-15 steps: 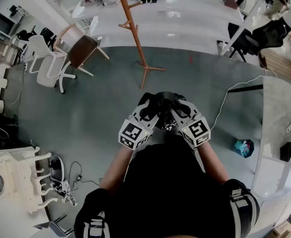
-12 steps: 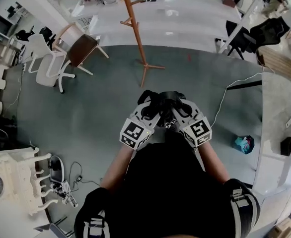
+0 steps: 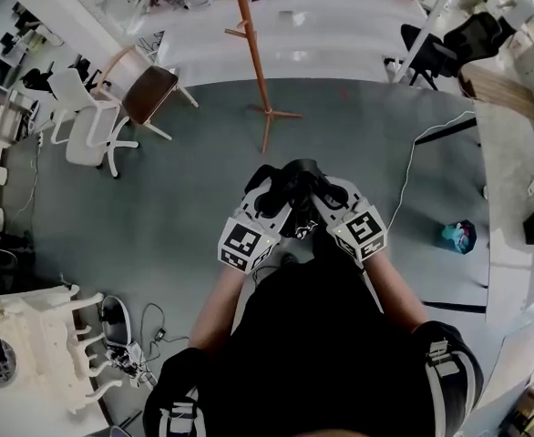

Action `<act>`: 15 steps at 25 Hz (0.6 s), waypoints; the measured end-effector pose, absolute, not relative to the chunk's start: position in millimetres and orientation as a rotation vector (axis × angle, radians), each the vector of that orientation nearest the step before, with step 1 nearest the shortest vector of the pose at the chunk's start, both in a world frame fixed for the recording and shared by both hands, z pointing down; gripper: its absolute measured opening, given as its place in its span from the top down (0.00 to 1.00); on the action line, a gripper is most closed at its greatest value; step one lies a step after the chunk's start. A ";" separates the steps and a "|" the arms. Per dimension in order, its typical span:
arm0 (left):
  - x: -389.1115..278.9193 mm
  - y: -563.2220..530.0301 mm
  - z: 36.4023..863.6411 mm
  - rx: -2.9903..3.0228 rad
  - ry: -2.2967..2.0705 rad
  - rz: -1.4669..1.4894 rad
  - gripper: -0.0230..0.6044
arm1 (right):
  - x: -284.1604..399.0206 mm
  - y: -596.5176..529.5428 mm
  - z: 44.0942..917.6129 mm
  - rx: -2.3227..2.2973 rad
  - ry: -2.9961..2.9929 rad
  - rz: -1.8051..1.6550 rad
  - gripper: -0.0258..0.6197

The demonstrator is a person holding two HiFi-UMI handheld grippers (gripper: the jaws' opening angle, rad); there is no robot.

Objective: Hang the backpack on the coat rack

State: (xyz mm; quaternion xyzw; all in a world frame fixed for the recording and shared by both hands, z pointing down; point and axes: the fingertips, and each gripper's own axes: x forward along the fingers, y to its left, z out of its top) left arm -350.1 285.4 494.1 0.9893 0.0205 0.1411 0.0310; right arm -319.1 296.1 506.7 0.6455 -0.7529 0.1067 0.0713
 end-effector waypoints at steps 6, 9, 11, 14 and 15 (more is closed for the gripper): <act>-384.2 292.0 499.2 3.049 0.055 0.466 0.82 | -354.6 302.9 514.2 1.928 -2.269 0.347 0.84; -389.3 292.5 502.0 3.050 0.045 0.489 0.82 | -360.2 303.8 518.4 1.927 -2.274 0.369 0.84; -389.7 290.8 502.6 3.049 0.039 0.496 0.82 | -360.3 302.1 519.9 1.920 -2.279 0.371 0.84; -381.6 287.5 502.6 3.041 0.020 0.502 0.82 | -351.6 297.6 517.6 1.901 -2.288 0.364 0.84; -376.3 287.5 502.2 3.040 0.013 0.503 0.82 | -346.0 297.1 516.7 1.896 -2.291 0.363 0.84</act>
